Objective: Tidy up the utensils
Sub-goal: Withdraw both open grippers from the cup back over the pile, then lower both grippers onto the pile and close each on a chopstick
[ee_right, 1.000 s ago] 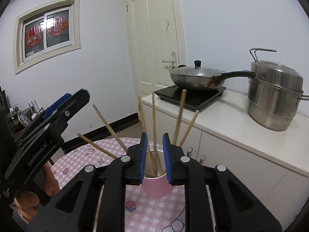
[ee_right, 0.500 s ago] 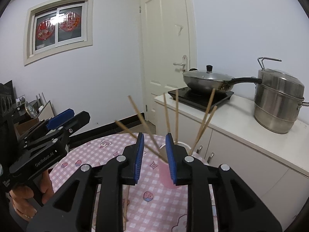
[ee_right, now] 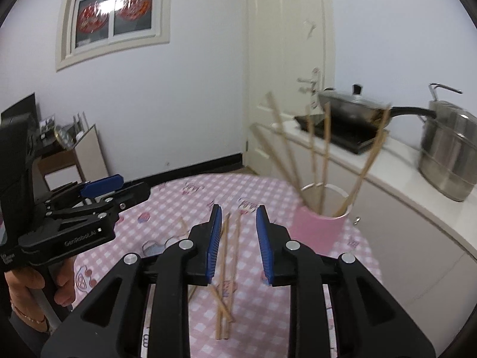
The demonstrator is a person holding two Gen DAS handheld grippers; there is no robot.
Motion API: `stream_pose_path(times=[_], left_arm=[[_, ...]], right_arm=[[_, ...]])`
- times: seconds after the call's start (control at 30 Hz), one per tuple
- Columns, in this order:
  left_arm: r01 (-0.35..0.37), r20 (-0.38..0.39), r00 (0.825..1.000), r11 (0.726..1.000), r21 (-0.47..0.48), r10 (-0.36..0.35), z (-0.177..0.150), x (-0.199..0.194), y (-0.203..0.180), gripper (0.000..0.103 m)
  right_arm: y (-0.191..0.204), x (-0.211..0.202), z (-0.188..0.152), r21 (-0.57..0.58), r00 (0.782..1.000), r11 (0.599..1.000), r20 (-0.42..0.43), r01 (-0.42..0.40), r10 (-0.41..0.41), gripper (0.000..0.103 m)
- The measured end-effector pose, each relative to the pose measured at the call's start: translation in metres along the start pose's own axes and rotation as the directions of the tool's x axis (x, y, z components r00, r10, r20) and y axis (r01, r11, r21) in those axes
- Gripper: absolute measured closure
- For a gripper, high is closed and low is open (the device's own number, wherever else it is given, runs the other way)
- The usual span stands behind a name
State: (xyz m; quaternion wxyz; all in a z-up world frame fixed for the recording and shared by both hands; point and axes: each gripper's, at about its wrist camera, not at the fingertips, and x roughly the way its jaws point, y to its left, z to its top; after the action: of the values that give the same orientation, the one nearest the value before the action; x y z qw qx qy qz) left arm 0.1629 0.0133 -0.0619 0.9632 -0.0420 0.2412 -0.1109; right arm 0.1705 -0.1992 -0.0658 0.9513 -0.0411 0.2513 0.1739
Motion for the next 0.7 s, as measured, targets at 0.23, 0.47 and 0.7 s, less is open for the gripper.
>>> stream_pose_path(times=[0.23,0.47,0.7], left_arm=[[-0.007,-0.144,0.99,0.998,-0.061,-0.001,-0.015,0.035,0.024,0.042],[-0.037,-0.277,0.961,0.993,-0.113,0.004,-0.029,0.079,0.033,0.042],[-0.077,-0.367,0.93,0.987,-0.142,0.02,-0.031,0.12,0.037,0.049]], right_arm=[[0.018,0.039,-0.019,-0.03,0.996,0.999,-0.087,-0.019,0.016,0.081],[0.016,0.084,-0.036,-0.04,0.983,0.999,-0.183,-0.006,-0.002,0.081],[0.009,0.113,-0.04,-0.045,0.974,0.999,-0.223,0.012,-0.022,0.081]])
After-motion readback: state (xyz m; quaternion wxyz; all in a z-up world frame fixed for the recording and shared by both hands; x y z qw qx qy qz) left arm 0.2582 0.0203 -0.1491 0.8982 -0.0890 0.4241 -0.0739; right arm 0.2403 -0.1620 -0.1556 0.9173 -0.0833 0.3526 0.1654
